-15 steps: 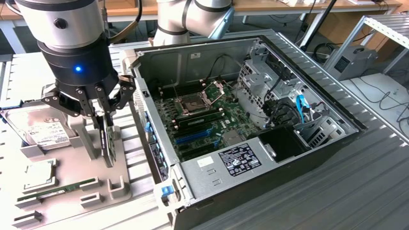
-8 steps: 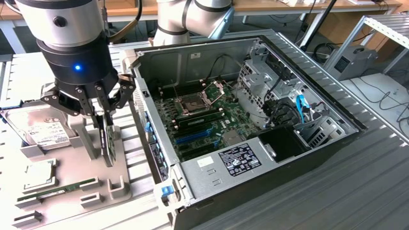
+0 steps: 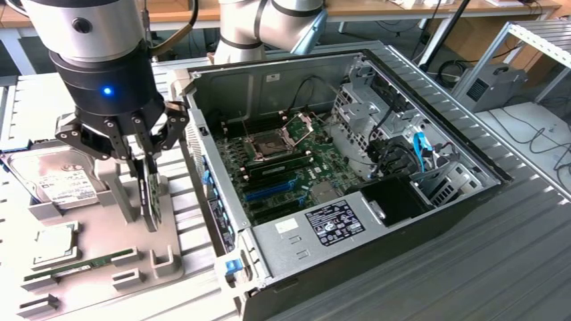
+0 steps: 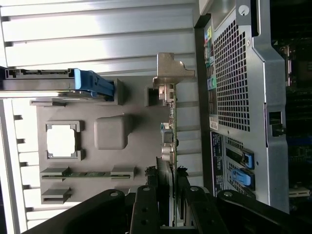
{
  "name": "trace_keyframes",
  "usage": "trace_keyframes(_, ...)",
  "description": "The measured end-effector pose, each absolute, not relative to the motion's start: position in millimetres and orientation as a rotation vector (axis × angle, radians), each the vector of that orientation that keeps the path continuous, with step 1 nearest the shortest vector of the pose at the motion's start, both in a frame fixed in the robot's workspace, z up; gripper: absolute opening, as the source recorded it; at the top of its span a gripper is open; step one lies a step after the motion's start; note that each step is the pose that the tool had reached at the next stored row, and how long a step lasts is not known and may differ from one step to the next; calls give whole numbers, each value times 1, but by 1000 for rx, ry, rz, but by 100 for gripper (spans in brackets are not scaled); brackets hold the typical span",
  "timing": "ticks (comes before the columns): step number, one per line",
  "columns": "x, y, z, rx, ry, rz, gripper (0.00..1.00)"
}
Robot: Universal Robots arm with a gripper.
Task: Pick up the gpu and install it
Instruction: 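Pick up the gpu and move the gpu toward the slot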
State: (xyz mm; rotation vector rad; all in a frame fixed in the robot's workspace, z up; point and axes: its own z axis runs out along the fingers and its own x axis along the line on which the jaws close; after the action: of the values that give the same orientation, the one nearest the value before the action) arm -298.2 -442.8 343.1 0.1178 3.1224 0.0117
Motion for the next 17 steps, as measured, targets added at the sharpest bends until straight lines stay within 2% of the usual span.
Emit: trace_keyframes(17,-298,-443,350,118,3122,12,26)
